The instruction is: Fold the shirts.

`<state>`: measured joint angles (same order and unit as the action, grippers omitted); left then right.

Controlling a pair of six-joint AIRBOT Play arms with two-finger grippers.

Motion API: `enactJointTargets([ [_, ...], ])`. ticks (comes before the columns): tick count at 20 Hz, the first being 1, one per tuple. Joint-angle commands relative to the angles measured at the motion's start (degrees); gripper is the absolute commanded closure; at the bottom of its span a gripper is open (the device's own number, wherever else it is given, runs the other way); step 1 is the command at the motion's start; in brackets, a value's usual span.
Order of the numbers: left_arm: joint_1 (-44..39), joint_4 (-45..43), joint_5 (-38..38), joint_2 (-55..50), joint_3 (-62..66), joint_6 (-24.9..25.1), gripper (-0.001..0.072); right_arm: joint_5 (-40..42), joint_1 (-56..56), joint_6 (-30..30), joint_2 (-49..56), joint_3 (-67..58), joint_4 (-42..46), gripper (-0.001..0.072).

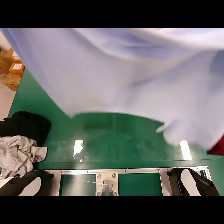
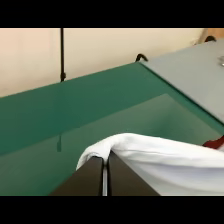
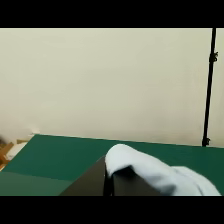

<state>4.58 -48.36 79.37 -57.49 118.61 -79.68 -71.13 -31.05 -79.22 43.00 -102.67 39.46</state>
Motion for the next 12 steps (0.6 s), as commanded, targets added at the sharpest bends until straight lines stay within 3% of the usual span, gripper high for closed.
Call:
enactJointTargets([
  [1,0.04,-4.15,-3.3,-0.15,-10.1,0.24,0.0686,1.77,0.2,1.03,1.62,7.91,1.29,0.0687],
  [6,0.02,-2.89,-12.31,-12.83,-21.68,3.43,0.0686,15.98,8.44,11.61,15.67,28.83,0.17,0.0687],
  [9,-3.5,-2.25,-17.07,-27.36,-22.56,5.51,0.0686,23.02,13.75,13.97,32.17,30.58,-0.04,0.0687],
  [12,-9.07,-2.21,-26.4,-40.09,-22.38,6.32,0.0685,25.09,17.05,13.94,47.06,27.3,-0.07,0.0687],
])
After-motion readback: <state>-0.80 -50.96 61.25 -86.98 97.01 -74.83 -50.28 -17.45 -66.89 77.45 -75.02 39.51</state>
